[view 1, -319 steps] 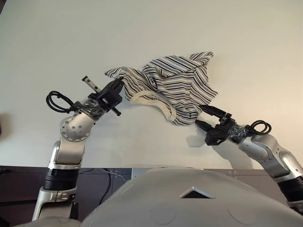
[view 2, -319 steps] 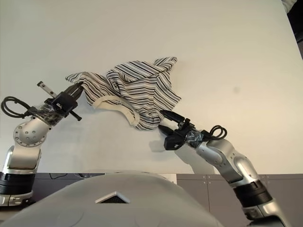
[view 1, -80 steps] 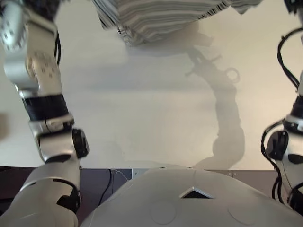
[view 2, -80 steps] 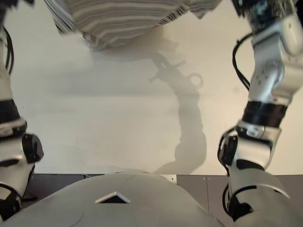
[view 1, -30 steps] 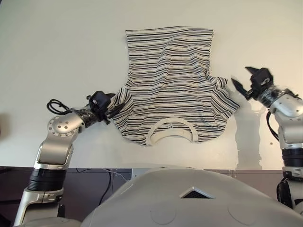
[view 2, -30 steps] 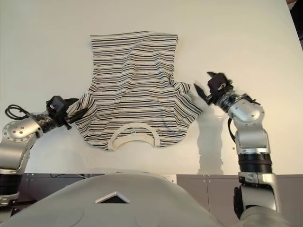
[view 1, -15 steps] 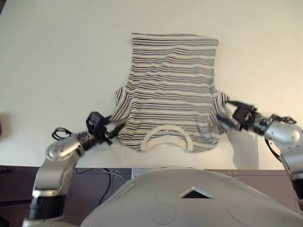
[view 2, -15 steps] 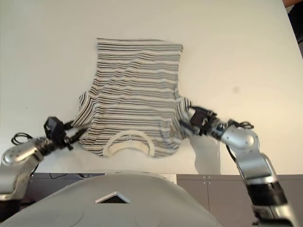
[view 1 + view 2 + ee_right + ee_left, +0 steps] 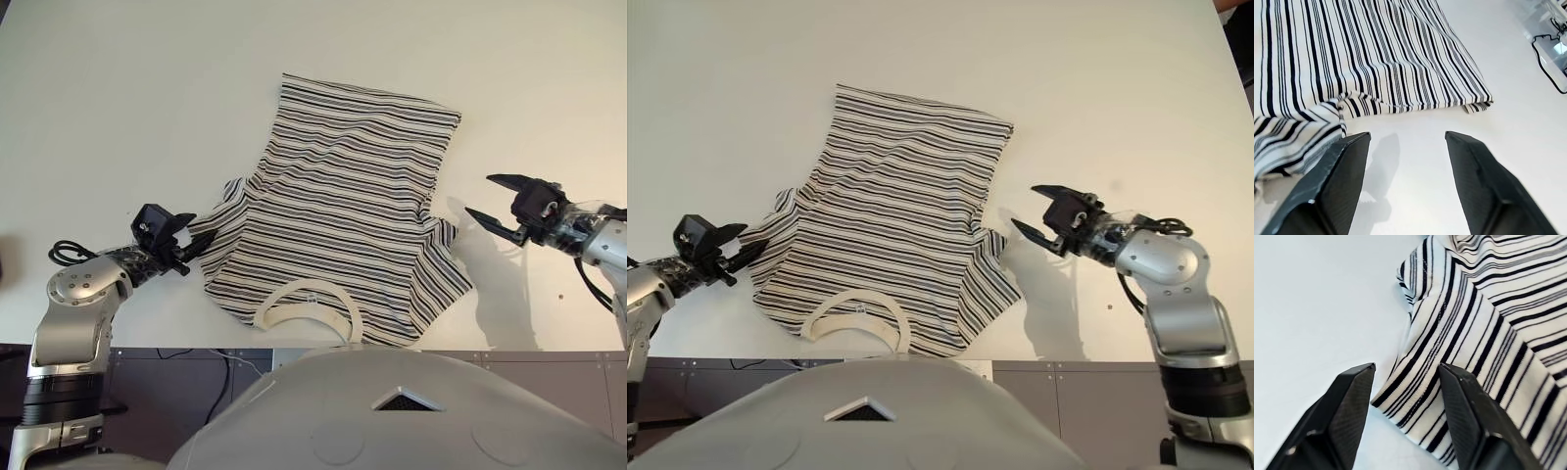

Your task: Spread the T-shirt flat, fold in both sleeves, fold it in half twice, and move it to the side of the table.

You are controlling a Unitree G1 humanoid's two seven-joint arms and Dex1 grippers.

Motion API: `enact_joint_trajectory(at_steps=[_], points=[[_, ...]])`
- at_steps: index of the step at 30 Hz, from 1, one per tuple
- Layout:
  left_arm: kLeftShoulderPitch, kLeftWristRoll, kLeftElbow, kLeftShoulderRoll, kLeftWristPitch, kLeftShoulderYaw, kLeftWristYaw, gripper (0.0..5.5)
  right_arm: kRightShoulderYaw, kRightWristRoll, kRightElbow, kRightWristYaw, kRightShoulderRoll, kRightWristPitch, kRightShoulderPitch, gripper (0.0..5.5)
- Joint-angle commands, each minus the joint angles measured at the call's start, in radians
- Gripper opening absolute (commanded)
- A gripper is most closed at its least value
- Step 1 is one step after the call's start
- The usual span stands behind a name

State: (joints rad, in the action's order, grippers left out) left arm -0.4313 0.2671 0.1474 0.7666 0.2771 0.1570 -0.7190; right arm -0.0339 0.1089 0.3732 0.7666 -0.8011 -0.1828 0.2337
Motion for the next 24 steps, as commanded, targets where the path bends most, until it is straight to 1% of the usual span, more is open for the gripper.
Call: enact_joint_trajectory(at_steps=[1, 4, 6, 8, 12, 15, 17, 18, 20, 21, 22, 24], points=[[-0.036, -0.05, -0.042, -0.004, 0.003, -0.028, -0.001, 2.4, -0.114, -0.122, -0.084, -0.099, 0.102, 0.008, -0.038, 2.82], [0.092, -0.07, -0.19, 0.06, -0.026, 0.036, 0.011, 2.4, -0.077, -0.151, -0.159, -0.199, 0.172, 0.016, -0.148, 2.82], [0.176, -0.066, -0.29, 0.104, -0.059, 0.05, -0.036, 2.4, -0.051, -0.156, -0.232, -0.214, 0.172, 0.037, -0.214, 2.82], [0.234, -0.06, -0.348, 0.134, -0.098, 0.048, -0.098, 2.4, -0.052, -0.171, -0.355, -0.214, 0.166, 0.088, -0.292, 2.82], [0.441, -0.037, -0.443, 0.149, -0.096, 0.028, -0.192, 2.4, -0.153, -0.283, -0.744, -0.238, 0.22, 0.274, -0.501, 2.82], [0.597, -0.059, -0.475, 0.12, -0.109, -0.016, -0.221, 2.4, -0.216, -0.293, -0.868, -0.193, 0.303, 0.35, -0.593, 2.82], [0.638, -0.052, -0.444, 0.101, -0.092, -0.02, -0.206, 2.4, -0.242, -0.298, -0.964, -0.167, 0.343, 0.39, -0.652, 2.82], [0.649, -0.028, -0.389, 0.079, -0.062, -0.029, -0.207, 2.4, -0.25, -0.308, -1.018, -0.168, 0.354, 0.41, -0.676, 2.82], [0.597, 0.015, -0.183, 0.029, -0.002, -0.102, -0.229, 2.4, -0.252, -0.32, -1.138, -0.185, 0.384, 0.441, -0.74, 2.82], [0.539, -0.007, -0.092, 0.021, -0.016, -0.176, -0.257, 2.4, -0.249, -0.32, -1.184, -0.191, 0.399, 0.448, -0.77, 2.82], [0.478, -0.043, -0.036, 0.02, -0.037, -0.243, -0.272, 2.4, -0.248, -0.321, -1.221, -0.194, 0.411, 0.457, -0.796, 2.82], [0.38, -0.133, -0.025, 0.035, -0.096, -0.346, -0.278, 2.4, -0.248, -0.323, -1.261, -0.188, 0.419, 0.475, -0.827, 2.82]])
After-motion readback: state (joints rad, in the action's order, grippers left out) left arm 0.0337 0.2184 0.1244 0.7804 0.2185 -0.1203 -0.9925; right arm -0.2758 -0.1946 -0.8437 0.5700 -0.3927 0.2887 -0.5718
